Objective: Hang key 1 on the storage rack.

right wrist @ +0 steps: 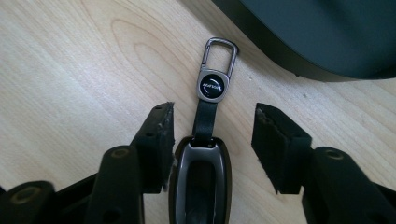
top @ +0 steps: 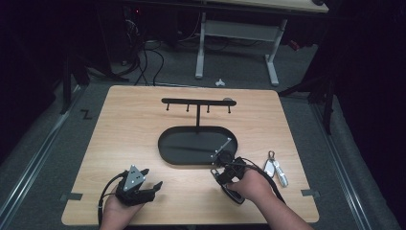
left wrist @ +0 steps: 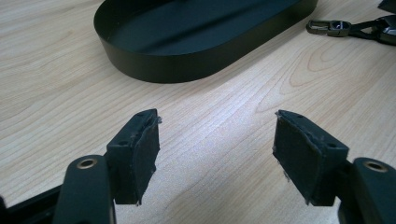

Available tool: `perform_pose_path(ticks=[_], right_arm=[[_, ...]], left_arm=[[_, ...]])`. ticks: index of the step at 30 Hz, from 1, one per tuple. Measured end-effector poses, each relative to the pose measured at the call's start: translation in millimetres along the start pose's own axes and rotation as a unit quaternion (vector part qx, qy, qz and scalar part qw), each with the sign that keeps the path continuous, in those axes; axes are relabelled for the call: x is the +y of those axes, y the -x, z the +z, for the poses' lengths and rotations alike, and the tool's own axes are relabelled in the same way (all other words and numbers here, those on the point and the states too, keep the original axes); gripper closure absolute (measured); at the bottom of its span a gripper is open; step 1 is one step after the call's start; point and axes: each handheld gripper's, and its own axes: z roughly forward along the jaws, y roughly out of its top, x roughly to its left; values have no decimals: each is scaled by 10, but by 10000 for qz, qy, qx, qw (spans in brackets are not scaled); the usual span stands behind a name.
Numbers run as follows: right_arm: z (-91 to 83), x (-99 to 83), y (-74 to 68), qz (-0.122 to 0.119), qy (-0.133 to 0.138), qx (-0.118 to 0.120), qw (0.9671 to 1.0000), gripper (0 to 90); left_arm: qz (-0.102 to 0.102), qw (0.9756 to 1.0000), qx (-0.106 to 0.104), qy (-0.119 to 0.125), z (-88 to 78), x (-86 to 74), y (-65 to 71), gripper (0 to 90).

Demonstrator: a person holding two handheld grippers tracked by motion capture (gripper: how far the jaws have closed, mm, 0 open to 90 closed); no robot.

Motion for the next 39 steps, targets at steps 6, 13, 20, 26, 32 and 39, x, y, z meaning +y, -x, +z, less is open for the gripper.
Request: perform_pose_path(ticks=[6, 13, 20, 26, 32, 39], right_arm=[[94, 53, 22, 61, -177, 100, 9998, 551], [204, 107, 52, 181, -472, 246, 9984, 667], [253, 115, 99, 367, -652, 386, 9965, 712], [301, 110, 64, 282, -730, 283, 9965, 792], [304, 120, 28, 142, -792, 176, 9966, 801], [294, 100, 10, 238, -740, 164, 9968, 803]], left_arm=[[13, 10000, -4, -6, 6, -3, -2, 318], [31, 10000, -38, -20, 3, -2, 1, 322], [35, 10000, -60, -28, 10, -2, 2, 322], [57, 10000, -62, -34, 18, -2, 5, 323], [63, 10000, -68, -1, 9, 6, 14, 324], [74, 9999, -80, 21, -2, 6, 24, 325]])
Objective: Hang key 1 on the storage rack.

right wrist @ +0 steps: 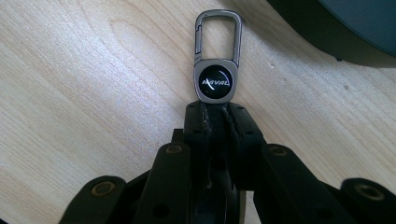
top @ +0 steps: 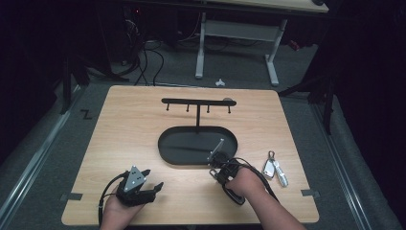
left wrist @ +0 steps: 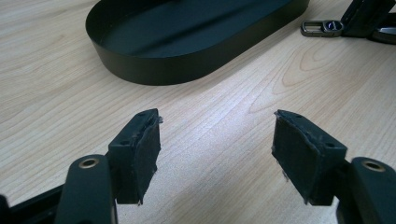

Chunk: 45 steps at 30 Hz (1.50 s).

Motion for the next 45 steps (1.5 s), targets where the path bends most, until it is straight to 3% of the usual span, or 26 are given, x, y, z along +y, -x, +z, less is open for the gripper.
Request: perform_pose_path(ticks=[8, 17, 26, 37, 45], right_arm=[[-46, -34, 49, 49, 48, 191, 9998, 804], [-414, -182, 102, -30, 342, 208, 9992, 803], [-662, -318, 170, 178, 598, 250, 9977, 804], [-877, -292, 218, 243, 920, 311, 9950, 805], [-983, -238, 250, 303, 949, 265, 9947, 805]], left_arm=[[7, 10000, -15, 76, -15, -2, 2, 335], [59, 10000, -51, 8, 5, 0, 5, 335], [87, 9999, -54, 24, 10, 5, 27, 335], [90, 9999, -32, 30, 4, 2, 28, 335], [78, 9999, 50, 50, -31, -20, 15, 332]])
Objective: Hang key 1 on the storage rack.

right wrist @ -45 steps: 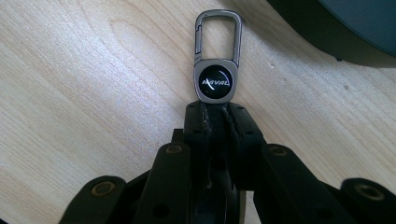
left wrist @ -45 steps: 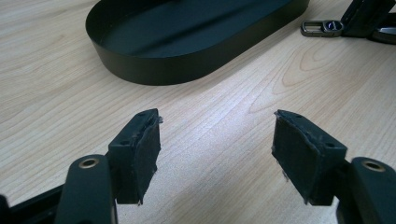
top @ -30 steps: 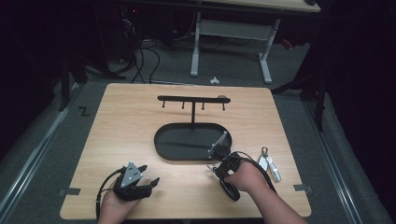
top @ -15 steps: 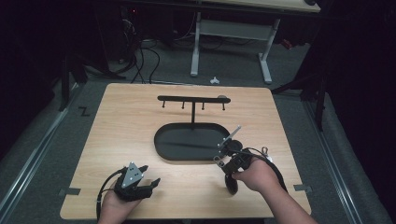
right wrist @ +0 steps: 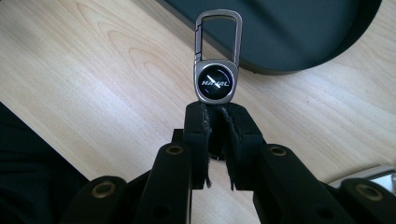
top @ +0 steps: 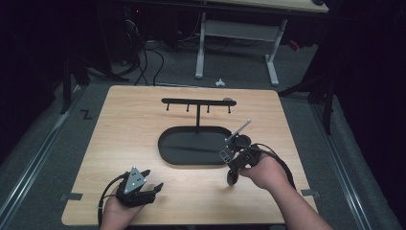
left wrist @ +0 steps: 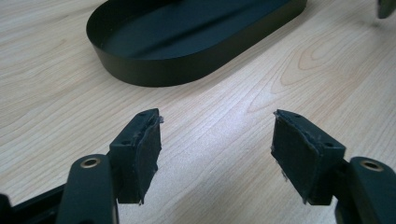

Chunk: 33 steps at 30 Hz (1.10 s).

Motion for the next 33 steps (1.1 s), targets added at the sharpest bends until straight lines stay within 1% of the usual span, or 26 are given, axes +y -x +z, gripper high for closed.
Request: perform_pose_path(ticks=[1, 2, 7, 8, 11, 12, 15, 16, 19, 21, 22, 23, 24, 28, 29, 30, 33], right_arm=[[-9, 12, 10, -63, 17, -33, 10000, 805], [-26, 32, 16, -77, 23, -52, 10000, 805], [-69, 66, 27, -91, 91, -84, 9999, 805], [-93, 82, 33, -71, 134, -50, 9999, 805], [-122, 102, 38, -64, 152, -52, 9999, 805], [-154, 125, 47, -118, 186, -80, 9997, 805], [-191, 147, 48, -82, 228, -108, 9996, 805], [-221, 172, 68, -97, 288, -102, 9995, 805], [-245, 196, 74, -67, 289, -101, 9995, 805], [-262, 219, 73, -58, 274, -124, 9995, 806], [-267, 230, 77, -90, 297, -122, 9994, 806], [-275, 240, 68, -34, 296, -117, 9995, 805], [-290, 264, 73, -110, 325, -135, 9993, 806], [-309, 300, 63, -85, 334, -130, 9993, 806], [-314, 313, 63, -111, 329, -157, 9993, 806], [-317, 339, 64, -109, 342, -119, 9993, 806], [-319, 368, 62, -100, 359, -121, 9992, 806]], left_arm=[[-2, 10000, 8, 3, -9, -3, -3, 331], [-1, 10000, 38, 14, -27, -10, -8, 332], [-22, 10000, 63, -2, -58, -34, -12, 332], [-32, 10000, 84, -10, -75, -48, -16, 332], [-44, 9999, 97, -15, -94, -61, -20, 332], [-54, 9999, 126, -14, -113, -75, -23, 332], [-69, 9999, 155, -8, -132, -87, -29, 333], [-72, 9998, 167, -11, -141, -92, -31, 332], [-81, 9998, 195, -6, -162, -104, -33, 333], [-93, 9998, 195, 0, -171, -108, -36, 333], [-99, 9997, 204, 15, -171, -109, -36, 333], [-99, 9998, 196, 7, -174, -108, -37, 333], [-92, 9997, 204, 12, -171, -106, -34, 333], [-81, 9998, 198, 15, -170, -104, -31, 333], [-82, 9998, 198, 22, -170, -104, -31, 333], [-83, 9998, 192, 19, -170, -106, -34, 332], [-96, 9998, 183, 16, -173, -107, -40, 333]])
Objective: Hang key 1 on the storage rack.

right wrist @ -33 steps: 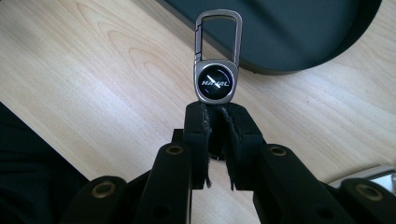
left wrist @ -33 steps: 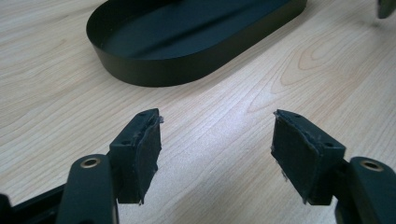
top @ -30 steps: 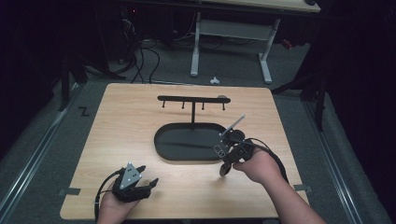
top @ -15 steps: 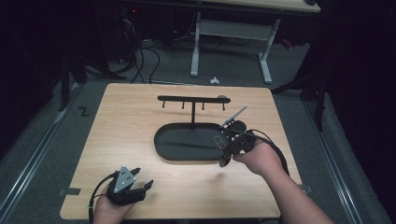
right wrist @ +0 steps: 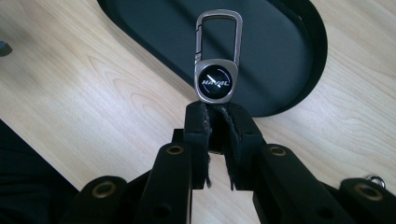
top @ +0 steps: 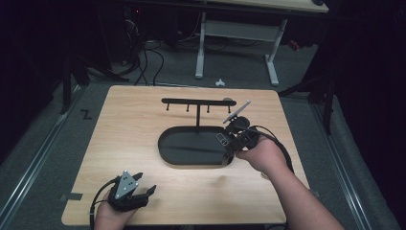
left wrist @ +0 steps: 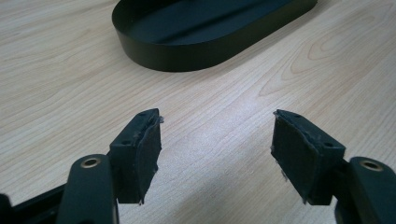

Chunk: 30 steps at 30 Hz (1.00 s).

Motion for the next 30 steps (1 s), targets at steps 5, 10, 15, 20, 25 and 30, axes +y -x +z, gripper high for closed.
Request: perform_pose_path(ticks=[5, 10, 15, 20, 25, 30], right_arm=[[-26, 108, -12, -3, 29, 44, 10000, 806], [-39, 178, -20, -38, 71, 47, 10000, 806], [-32, 267, -26, 11, 73, 48, 10000, 807], [-12, 363, -17, -29, 101, -3, 9999, 807], [-5, 462, -4, 1, 143, -20, 9999, 807], [-19, 521, 18, 55, 178, -33, 9998, 807]], left_arm=[[-5, 10000, -19, -14, 0, 2, -5, 333], [10, 10000, -13, -4, 10, 0, 1, 333], [-3, 10000, -32, -16, 4, 3, -3, 333], [-1, 10000, -40, -18, 18, -2, -2, 333], [11, 10000, -56, -37, 14, -1, -6, 332], [-7, 9999, -98, -57, 16, -3, -10, 332]])
